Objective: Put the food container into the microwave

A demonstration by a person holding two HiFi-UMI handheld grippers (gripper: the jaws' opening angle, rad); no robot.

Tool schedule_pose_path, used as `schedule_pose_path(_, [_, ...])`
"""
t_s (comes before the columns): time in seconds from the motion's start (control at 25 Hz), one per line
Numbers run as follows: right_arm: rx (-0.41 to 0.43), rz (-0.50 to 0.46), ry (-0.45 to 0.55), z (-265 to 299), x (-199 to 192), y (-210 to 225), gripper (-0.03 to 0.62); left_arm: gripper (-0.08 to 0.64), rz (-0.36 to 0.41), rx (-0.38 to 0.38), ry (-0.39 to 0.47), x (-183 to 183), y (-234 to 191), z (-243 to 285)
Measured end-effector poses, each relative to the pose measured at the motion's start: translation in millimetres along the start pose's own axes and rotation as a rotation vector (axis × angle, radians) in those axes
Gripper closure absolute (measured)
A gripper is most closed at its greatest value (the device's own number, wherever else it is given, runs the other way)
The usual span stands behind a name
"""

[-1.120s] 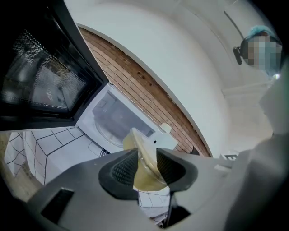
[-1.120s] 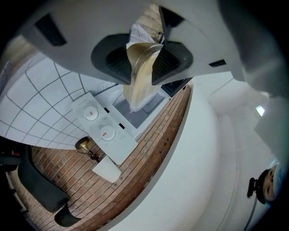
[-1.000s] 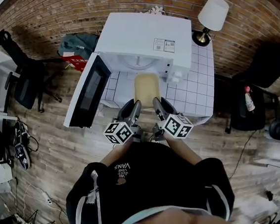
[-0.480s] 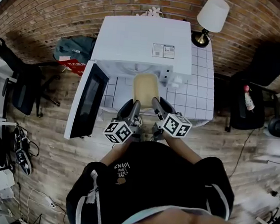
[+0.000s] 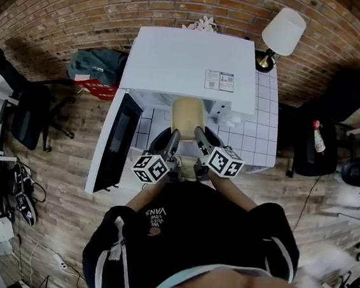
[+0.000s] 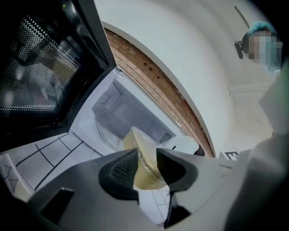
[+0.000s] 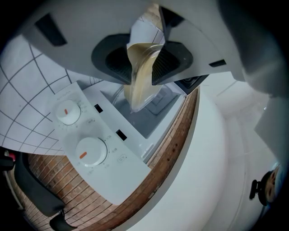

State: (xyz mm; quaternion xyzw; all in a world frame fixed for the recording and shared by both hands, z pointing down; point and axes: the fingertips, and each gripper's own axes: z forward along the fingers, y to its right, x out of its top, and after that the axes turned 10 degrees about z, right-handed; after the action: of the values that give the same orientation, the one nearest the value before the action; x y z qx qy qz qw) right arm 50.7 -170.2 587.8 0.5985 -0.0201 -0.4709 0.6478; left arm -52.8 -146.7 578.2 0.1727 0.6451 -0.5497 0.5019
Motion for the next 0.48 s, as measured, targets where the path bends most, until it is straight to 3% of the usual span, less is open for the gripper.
schedule_pose_path(0.48, [-0.04, -0.01, -0.019, 38.5, 5.1, 12.7, 0.46, 0.43, -0.021, 0.002, -0.047, -1.5, -32.6, 27.0])
